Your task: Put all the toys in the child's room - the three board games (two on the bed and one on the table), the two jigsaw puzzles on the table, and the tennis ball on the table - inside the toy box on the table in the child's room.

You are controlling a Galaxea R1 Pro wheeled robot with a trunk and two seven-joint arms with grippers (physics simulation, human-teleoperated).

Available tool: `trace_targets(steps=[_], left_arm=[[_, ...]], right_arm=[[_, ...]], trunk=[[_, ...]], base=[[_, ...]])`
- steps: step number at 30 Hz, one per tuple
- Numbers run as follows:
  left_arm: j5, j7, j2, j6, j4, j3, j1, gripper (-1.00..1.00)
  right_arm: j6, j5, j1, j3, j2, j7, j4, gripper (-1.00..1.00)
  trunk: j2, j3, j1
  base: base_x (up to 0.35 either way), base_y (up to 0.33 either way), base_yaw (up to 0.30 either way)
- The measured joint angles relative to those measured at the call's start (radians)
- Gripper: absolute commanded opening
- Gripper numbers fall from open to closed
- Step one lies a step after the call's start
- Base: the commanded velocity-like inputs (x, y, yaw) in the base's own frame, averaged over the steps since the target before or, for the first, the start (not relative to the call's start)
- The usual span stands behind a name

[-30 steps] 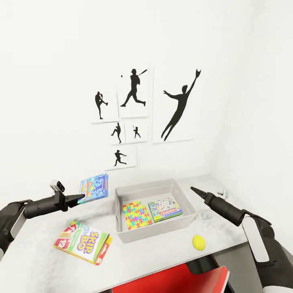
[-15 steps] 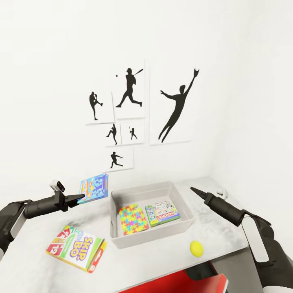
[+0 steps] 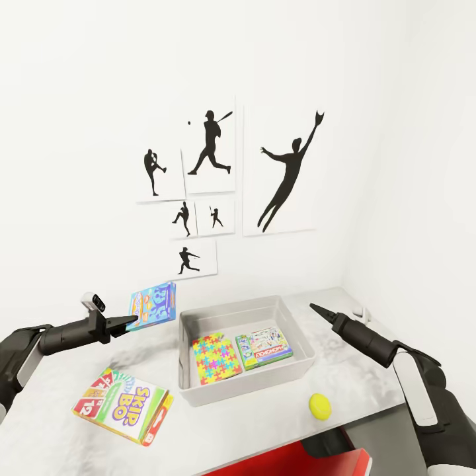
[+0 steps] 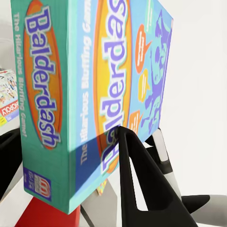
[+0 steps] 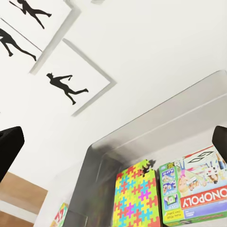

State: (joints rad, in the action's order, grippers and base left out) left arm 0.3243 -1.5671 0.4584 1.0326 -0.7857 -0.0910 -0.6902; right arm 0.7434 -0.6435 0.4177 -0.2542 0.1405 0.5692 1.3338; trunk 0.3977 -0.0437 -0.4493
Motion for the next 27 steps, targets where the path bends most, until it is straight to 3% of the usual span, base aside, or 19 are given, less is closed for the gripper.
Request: trace_targets(steps=[7, 11, 12, 16, 17, 18, 20, 24, 27], left_arm=[[-0.003, 0.000, -0.004, -0.001, 0.000, 0.009, 0.000, -1.00], [-0.007, 0.028, -0.036, -0.002, 0.003, 0.033, -0.001, -1.00], [-0.011, 0.068, -0.064, -0.001, 0.003, 0.041, -0.003, -1.00], [-0.008, 0.172, -0.132, 0.005, 0.002, 0.045, -0.035, -1.00], [-0.021, 0.231, -0.169, 0.003, 0.006, 0.048, -0.065, -1.00], [-0.015, 0.255, -0.184, 0.007, 0.007, 0.048, -0.076, -1.00], [-0.034, 0.336, -0.230, 0.008, 0.010, 0.050, -0.099, -1.00], [-0.041, 0.426, -0.287, 0.010, 0.011, 0.051, -0.115, -1.00], [-0.042, 0.458, -0.315, 0.011, 0.011, 0.051, -0.120, -1.00]], right_arm=[[0.001, -0.004, 0.000, -0.002, 0.004, 0.000, -0.001, 1.00], [0.002, -0.006, 0.000, -0.002, 0.010, 0.000, -0.001, 1.00], [0.001, -0.007, 0.000, -0.002, 0.012, 0.000, -0.001, 1.00], [0.002, -0.006, 0.000, -0.004, 0.015, 0.000, -0.002, 1.00], [0.002, -0.007, 0.000, -0.010, 0.016, 0.000, -0.002, 1.00], [0.002, -0.007, 0.000, -0.014, 0.016, 0.000, -0.002, 1.00], [0.003, -0.007, 0.000, -0.031, 0.016, 0.000, -0.002, 1.00], [0.003, -0.006, 0.000, -0.044, 0.016, 0.000, -0.002, 1.00], [0.002, -0.006, 0.000, -0.048, 0.016, 0.000, -0.002, 1.00]], trunk=[[0.000, 0.000, 0.000], [0.000, 0.000, 0.000], [0.000, 0.000, 0.000], [0.000, 0.000, 0.000], [0.000, 0.000, 0.000], [0.000, 0.000, 0.000], [0.000, 0.000, 0.000], [0.000, 0.000, 0.000], [0.000, 0.000, 0.000]], base=[[0.000, 0.000, 0.000], [0.000, 0.000, 0.000], [0.000, 0.000, 0.000], [0.000, 0.000, 0.000], [0.000, 0.000, 0.000], [0.000, 0.000, 0.000], [0.000, 0.000, 0.000], [0.000, 0.000, 0.000], [0.000, 0.000, 0.000]])
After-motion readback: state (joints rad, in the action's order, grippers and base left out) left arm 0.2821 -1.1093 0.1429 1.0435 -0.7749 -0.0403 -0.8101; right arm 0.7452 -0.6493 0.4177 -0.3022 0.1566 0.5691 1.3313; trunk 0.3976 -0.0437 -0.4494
